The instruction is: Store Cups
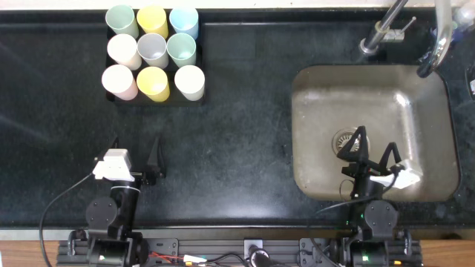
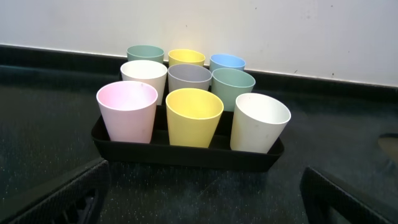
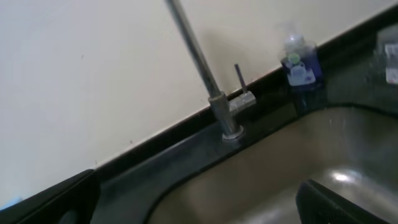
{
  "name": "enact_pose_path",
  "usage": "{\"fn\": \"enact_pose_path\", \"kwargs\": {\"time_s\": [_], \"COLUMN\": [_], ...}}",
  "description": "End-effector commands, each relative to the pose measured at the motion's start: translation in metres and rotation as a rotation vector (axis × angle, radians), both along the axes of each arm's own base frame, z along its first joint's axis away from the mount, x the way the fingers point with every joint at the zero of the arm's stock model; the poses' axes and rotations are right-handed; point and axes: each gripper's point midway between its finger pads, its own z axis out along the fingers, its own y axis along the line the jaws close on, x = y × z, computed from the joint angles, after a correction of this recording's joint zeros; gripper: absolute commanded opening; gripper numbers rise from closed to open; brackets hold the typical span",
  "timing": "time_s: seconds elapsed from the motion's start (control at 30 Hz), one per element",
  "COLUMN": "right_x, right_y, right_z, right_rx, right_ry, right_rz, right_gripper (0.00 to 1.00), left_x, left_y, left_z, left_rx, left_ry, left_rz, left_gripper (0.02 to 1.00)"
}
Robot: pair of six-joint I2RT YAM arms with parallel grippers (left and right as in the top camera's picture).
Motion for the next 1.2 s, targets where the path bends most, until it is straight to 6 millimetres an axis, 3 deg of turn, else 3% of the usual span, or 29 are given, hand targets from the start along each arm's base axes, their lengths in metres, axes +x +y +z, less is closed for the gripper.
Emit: {"fn": "enact_pose_path", "kwargs": {"time_s": [0.03,0.13,0.27,1.2], "right_x": [0.005,0.005,0.005,0.005], "right_y": [0.03,0.044,0.037,0.037], "right_z": [-0.007,-0.01,-0.009,-0.009], "right_rx": [-0.332,-0.363,-0.361,-0.36], "right_ry": [0.066,0.067,0.07,0.07], "right_rz": [0.17,0.251,0.212,0.213], "right_gripper": [0.996,0.998,0.996,0.998], "left_x": [0.0,0.0,0.0,0.0], "left_y": [0.0,0.0,0.0,0.0], "left_z": [0.0,0.0,0.0,0.0], "left_rx": [0.017,0.017,0.017,0.017], "left_ry": [-0.004,-0.004,-0.004,-0.004], "left_rz": [-0.003,-0.003,-0.003,-0.003], "left_gripper": [1.0,1.0,1.0,0.998]}}
